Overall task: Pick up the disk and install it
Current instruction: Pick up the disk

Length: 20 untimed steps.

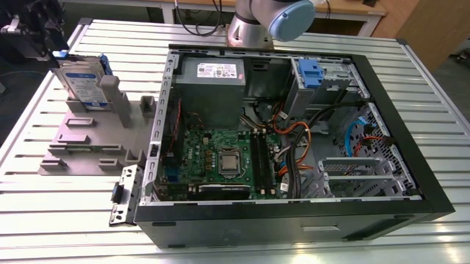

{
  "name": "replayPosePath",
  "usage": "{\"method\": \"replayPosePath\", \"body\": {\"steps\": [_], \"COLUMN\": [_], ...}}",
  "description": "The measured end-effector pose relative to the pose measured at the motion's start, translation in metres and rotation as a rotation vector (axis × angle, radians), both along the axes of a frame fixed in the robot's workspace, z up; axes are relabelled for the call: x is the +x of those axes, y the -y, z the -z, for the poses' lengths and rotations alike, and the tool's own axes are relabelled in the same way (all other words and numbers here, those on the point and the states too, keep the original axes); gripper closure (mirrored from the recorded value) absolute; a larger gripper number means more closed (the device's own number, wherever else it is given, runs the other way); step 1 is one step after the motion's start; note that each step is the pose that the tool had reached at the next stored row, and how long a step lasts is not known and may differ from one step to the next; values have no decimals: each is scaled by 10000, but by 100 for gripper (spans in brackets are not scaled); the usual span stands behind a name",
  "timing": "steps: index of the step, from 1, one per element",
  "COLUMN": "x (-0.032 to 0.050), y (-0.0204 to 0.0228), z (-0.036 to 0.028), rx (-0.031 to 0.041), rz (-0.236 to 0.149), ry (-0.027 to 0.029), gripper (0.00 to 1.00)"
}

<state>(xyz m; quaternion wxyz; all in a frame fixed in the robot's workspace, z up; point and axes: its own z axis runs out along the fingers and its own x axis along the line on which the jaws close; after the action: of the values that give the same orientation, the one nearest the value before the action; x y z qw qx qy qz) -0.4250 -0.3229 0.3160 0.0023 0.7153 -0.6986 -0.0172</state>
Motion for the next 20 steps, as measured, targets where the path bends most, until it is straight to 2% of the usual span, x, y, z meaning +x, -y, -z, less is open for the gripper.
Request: {"method": "replayPosePath", "body": {"steps": [5,6,7,8,20], "x": [0,0,0,0,0], "y": [0,0,0,0,0], "z": [16,20,23,28,128], "rx": [-1,-1,-1,0,0], "rz": [-1,-1,0,0,0], "ry": [-1,-1,-1,0,-1], "gripper": [39,45,45,52,52]}}
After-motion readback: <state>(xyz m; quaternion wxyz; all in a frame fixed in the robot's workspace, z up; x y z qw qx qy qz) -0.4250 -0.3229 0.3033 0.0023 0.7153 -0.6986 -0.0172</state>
